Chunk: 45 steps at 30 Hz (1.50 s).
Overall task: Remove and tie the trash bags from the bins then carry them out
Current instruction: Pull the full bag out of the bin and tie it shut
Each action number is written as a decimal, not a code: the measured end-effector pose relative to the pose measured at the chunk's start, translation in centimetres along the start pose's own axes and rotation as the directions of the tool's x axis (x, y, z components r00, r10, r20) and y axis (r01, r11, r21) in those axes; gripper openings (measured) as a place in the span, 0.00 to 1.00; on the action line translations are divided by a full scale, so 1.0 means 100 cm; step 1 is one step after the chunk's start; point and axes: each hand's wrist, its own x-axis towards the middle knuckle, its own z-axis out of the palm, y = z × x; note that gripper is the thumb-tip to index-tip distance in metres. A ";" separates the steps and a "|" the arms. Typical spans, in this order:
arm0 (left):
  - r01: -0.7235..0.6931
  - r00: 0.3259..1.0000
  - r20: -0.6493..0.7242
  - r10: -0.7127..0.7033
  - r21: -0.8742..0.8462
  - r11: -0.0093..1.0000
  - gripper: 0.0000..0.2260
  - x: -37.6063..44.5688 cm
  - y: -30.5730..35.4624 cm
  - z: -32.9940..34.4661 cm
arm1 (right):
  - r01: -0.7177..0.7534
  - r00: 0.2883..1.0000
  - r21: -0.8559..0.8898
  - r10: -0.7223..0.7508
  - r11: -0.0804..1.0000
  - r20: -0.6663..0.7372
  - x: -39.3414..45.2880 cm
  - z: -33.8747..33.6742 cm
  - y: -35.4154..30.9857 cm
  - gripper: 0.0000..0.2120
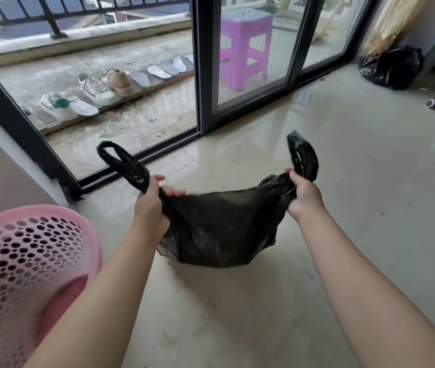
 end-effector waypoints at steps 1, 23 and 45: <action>0.020 0.999 0.039 -0.022 0.065 0.998 0.14 -0.002 -0.003 -0.001 | -0.004 1.000 0.065 0.004 0.998 0.004 0.001 0.001 -0.001 0.15; 0.254 0.938 0.142 -0.318 0.346 0.903 0.14 0.001 -0.003 -0.013 | 0.104 0.922 -0.657 0.175 0.747 0.345 -0.019 0.011 0.026 0.13; 0.280 0.914 0.148 -0.379 0.447 0.850 0.19 0.001 -0.001 -0.011 | 0.532 0.726 -0.844 0.546 -0.061 0.418 -0.041 0.033 0.043 0.10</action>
